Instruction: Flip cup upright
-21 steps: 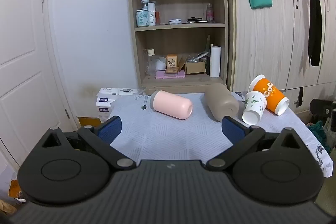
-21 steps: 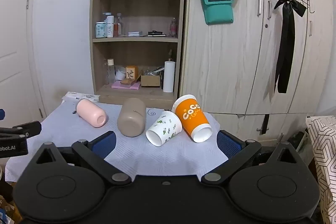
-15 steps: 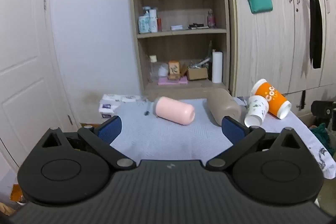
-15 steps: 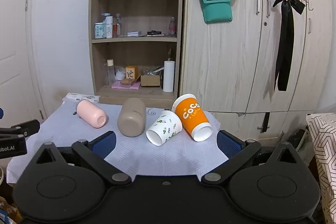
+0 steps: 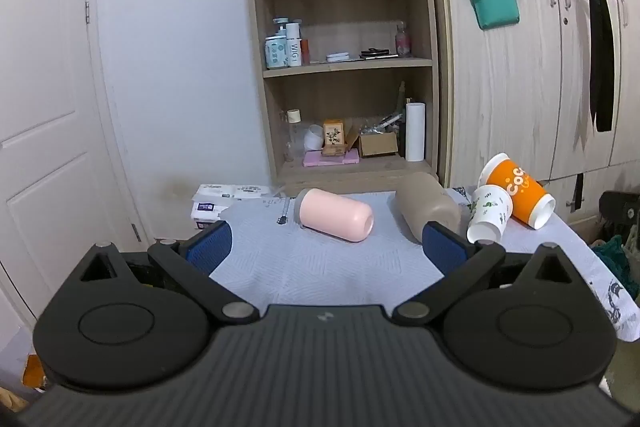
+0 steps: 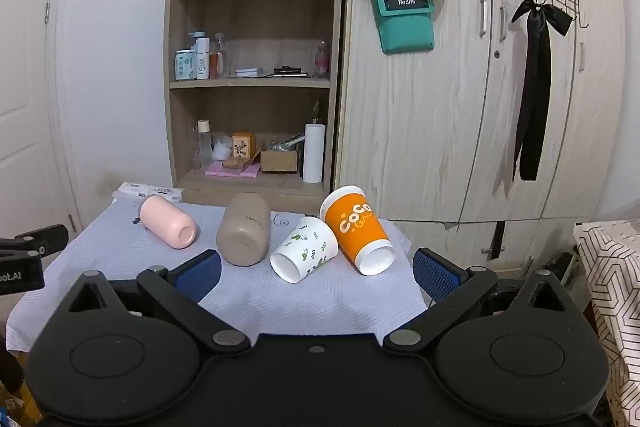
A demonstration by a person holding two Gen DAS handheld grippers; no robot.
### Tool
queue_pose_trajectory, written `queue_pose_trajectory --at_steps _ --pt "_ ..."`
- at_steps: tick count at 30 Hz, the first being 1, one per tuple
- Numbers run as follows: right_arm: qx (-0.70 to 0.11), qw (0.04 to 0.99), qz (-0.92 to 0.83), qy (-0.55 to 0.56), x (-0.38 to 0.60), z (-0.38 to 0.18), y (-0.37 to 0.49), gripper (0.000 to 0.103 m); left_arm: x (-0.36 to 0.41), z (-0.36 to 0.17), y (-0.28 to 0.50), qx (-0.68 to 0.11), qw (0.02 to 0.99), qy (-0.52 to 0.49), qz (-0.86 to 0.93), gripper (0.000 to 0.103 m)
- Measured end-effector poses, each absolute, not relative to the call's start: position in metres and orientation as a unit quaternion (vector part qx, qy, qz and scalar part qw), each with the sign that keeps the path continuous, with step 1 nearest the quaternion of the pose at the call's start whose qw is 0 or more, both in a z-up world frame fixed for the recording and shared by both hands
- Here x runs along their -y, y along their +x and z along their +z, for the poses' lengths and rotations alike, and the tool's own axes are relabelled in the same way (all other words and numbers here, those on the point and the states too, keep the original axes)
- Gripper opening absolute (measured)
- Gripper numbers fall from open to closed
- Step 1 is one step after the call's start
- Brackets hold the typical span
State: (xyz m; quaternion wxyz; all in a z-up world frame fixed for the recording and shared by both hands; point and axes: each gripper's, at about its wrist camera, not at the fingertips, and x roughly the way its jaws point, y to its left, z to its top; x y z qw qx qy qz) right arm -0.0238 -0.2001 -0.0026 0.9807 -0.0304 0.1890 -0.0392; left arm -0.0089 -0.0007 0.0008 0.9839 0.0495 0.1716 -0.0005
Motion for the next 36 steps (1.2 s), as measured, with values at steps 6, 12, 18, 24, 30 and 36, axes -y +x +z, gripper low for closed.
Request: queue_pose_trajectory --at_steps 6,12,18,24,30,36 --pt "-0.176 0.983 -0.037 -0.037 0.1975 0.001 -0.0306 0.103 0.0012 0.0024 -0.0113 -0.168 0.985 0.049 -0.003 0.103" --pt "-0.169 0.984 -0.043 -0.041 0.1966 0.0012 -0.0316 0.103 0.0025 0.0032 -0.0114 -0.175 0.983 0.06 -0.002 0.103" --pt "-0.165 0.984 -0.053 -0.045 0.1958 0.0001 -0.0305 0.103 0.0015 0.0039 -0.0101 -0.178 0.982 0.061 0.001 0.103" --pt "-0.163 0.984 -0.053 -0.051 0.1926 0.0 -0.0304 0.103 0.0031 0.0048 -0.0108 -0.179 0.982 0.065 -0.003 0.103" --pt "-0.167 0.983 -0.052 -0.053 0.1933 0.0011 -0.0306 0.103 0.0031 0.0044 -0.0092 -0.189 0.98 0.065 -0.008 0.103" --pt "-0.174 0.982 -0.048 -0.061 0.192 -0.0001 -0.0289 0.103 0.0054 0.0034 -0.0077 -0.193 0.978 0.077 -0.006 0.103"
